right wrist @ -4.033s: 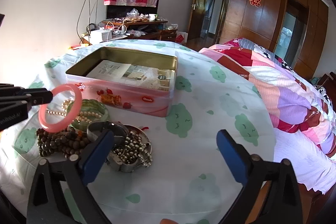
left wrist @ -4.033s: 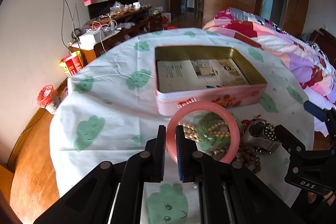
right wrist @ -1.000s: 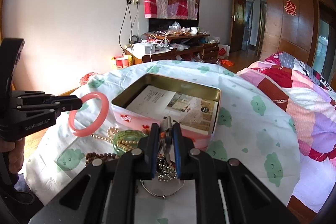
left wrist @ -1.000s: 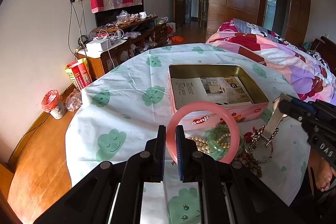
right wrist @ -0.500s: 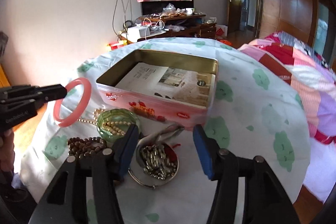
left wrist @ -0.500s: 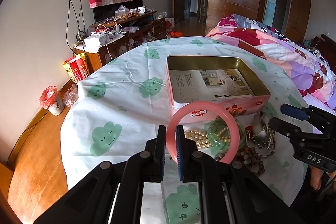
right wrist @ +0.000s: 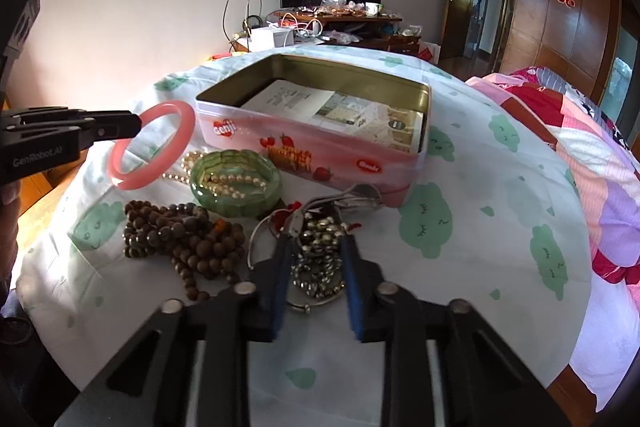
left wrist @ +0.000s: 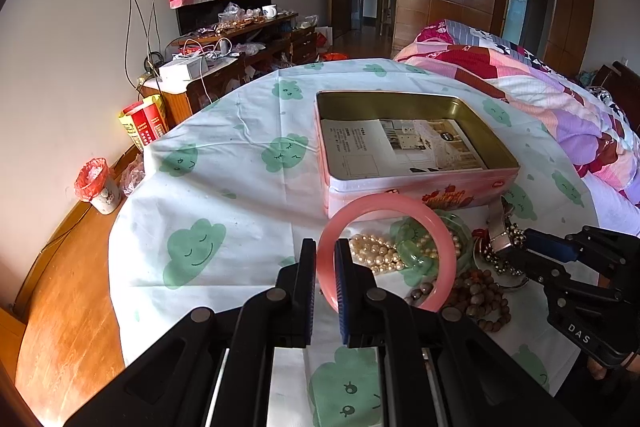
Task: Organize jewelry
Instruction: 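Lift the silver chains off the cloth with the right gripper, then lower the pink bangle into the tin with the left gripper while the right drops the silver chains in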
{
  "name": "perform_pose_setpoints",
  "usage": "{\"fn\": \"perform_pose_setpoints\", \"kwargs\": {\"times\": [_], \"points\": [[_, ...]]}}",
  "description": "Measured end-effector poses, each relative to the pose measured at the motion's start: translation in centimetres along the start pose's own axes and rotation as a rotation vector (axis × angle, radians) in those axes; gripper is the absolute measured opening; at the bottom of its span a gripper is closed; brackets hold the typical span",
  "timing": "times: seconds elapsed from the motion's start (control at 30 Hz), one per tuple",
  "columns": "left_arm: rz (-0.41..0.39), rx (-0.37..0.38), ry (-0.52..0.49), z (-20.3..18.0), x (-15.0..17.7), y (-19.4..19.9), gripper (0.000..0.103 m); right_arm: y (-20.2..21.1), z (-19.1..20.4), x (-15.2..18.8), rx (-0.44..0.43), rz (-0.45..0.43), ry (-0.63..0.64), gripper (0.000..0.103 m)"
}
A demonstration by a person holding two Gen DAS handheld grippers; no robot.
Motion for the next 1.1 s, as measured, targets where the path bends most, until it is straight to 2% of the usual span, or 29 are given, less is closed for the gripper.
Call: {"fn": "perform_pose_setpoints", "kwargs": {"times": [0.03, 0.17, 0.4, 0.67, 0.87, 1.1], "points": [[0.000, 0.001, -0.001, -0.1, 0.0, 0.0, 0.008, 0.0, -0.1, 0.0, -0.003, -0.003, -0.008, 0.025], [-0.002, 0.002, -0.001, -0.2, 0.0, 0.2, 0.008, 0.7, 0.3, -0.2, -0.012, -0.026, 0.003, 0.007], [-0.012, 0.003, -0.005, -0.5, -0.2, 0.5, 0.008, 4.9, 0.6, -2.5, -0.029, -0.148, -0.009, 0.007], [-0.034, 0.001, -0.004, -0.1, -1.1, 1.2, 0.008, 6.3, 0.2, -3.9, -0.012, -0.198, -0.015, 0.007], [-0.065, 0.011, -0.031, 0.0, -3.6, 1.7, 0.008, 6.8, -0.3, -6.0, -0.004, -0.230, -0.010, 0.007], [-0.110, -0.018, -0.061, 0.2, -7.2, 2.0, 0.008, 7.3, -0.6, -9.2, 0.018, -0.272, 0.018, 0.007]]}}
Point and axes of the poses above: each gripper's, at about its wrist camera, not at the fingertips, and y roughly against the way its jaws point, z to its left, x to its underside, the point moved 4 cm from there along -y, roughly the way its jaws point, and after that the axes turned 7 degrees about -y, right-handed, at the moved point
